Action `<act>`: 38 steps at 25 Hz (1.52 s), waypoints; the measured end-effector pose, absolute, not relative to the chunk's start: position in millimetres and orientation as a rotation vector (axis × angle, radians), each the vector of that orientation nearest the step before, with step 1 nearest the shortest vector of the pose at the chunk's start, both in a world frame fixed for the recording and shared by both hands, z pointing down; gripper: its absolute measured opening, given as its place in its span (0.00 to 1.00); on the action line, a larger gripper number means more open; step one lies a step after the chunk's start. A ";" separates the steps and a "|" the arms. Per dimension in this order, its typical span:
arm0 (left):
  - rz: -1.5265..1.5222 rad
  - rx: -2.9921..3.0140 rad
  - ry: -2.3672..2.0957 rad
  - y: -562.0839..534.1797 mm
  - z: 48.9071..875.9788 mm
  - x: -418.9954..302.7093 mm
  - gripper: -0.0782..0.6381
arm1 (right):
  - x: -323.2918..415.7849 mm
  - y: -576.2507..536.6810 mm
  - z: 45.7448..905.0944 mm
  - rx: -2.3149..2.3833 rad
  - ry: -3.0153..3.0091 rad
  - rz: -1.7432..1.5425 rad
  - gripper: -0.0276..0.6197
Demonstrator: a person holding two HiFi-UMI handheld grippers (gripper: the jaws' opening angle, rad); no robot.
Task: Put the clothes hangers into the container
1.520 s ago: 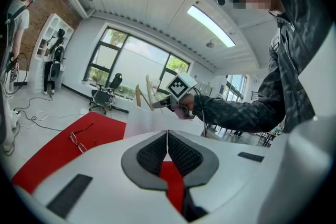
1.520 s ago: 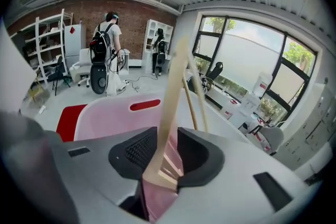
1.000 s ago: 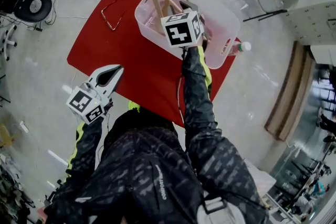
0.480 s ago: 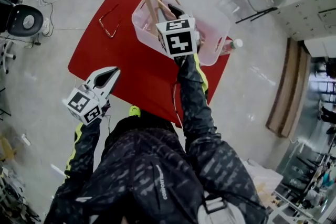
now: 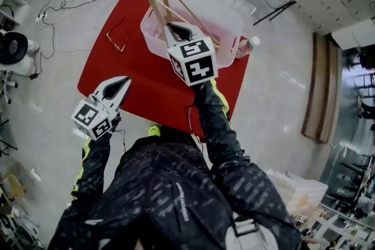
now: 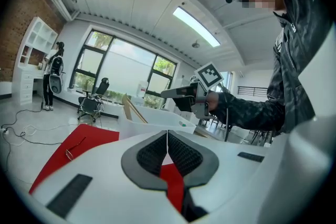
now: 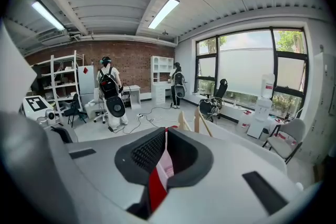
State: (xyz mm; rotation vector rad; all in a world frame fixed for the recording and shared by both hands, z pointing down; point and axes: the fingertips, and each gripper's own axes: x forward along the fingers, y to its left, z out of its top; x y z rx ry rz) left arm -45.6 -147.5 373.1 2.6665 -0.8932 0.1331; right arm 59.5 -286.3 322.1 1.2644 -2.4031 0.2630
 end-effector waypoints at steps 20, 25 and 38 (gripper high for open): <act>0.120 2.695 -0.798 -81.0 370.5 -41.0 0.13 | 55.9 -146.5 324.8 1.197 -2.448 0.300 0.07; 0.132 2.699 -0.821 -58.5 368.6 -35.4 0.13 | 61.6 -113.9 331.8 1.165 -2.462 0.317 0.07; 0.134 2.608 -0.954 9.7 381.8 -6.8 0.13 | 101.5 -36.3 359.8 1.033 -2.496 0.383 0.07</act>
